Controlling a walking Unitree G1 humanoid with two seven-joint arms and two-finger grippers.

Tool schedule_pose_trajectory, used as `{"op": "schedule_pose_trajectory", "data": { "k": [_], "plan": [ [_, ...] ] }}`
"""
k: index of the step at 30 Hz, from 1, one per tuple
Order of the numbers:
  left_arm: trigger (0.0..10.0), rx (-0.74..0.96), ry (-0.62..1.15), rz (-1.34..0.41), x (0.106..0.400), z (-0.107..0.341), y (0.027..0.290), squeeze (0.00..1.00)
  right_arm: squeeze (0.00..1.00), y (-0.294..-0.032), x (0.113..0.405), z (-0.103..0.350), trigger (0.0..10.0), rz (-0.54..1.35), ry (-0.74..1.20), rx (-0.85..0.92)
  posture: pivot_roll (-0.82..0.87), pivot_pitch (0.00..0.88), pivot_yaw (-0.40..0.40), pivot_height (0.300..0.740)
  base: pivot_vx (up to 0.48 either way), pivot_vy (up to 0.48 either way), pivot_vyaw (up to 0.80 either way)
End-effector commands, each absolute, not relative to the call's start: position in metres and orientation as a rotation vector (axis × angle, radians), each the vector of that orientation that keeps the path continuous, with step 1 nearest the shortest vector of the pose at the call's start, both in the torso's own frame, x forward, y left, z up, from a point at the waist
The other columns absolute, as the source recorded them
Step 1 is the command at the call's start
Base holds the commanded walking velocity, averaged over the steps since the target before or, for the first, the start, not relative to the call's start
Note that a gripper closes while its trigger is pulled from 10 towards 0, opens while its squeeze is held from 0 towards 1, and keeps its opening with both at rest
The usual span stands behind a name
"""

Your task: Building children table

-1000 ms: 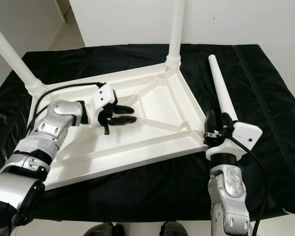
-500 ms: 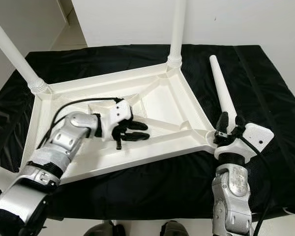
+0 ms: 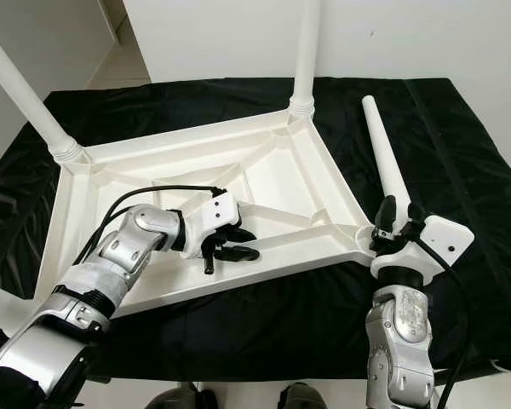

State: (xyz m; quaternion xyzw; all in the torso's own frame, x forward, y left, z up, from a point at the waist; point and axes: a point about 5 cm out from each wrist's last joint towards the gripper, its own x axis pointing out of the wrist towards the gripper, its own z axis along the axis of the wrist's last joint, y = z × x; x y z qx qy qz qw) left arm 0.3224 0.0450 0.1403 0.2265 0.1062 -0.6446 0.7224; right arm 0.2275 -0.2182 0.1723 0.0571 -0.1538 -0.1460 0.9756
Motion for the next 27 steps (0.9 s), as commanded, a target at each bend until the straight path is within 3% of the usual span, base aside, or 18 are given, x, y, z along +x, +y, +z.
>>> {"op": "schedule_pose_trajectory", "data": {
  "k": [1, 3, 4, 19, 27],
  "plan": [
    [6.2, 0.524, 0.226, -1.247, 0.331, 0.136, 0.049, 0.0, 0.0, -0.219, 0.226, 0.17, 10.0, -0.302, -0.303, 0.112, -0.08, 0.061, 0.106, 0.74, 0.0, 0.0, 0.0],
    [6.2, 0.525, 0.227, -1.245, 0.331, 0.136, 0.049, 0.0, 0.0, -0.218, 0.226, 0.17, 10.0, -0.302, -0.304, 0.112, -0.08, 0.061, 0.106, 0.74, 0.0, 0.0, 0.0],
    [0.2, 0.532, 0.225, -1.238, 0.332, 0.136, 0.05, 0.0, 0.0, -0.218, 0.226, 0.17, 10.0, -0.301, -0.304, 0.113, -0.08, 0.061, 0.106, 0.74, 0.0, 0.0, 0.0],
    [0.0, 0.651, 0.224, -1.173, 0.34, 0.14, 0.077, 0.0, 0.0, -0.216, 0.226, 0.168, 10.0, -0.29, -0.299, 0.117, -0.07, 0.067, 0.107, 0.74, 0.0, 0.0, 0.0],
    [0.0, 0.728, 0.273, -1.142, 0.34, 0.144, 0.121, 0.0, 0.0, -0.215, 0.226, 0.167, 10.0, -0.277, -0.293, 0.117, -0.06, 0.069, 0.108, 0.74, 0.0, 0.0, 0.0]
  ]
}}
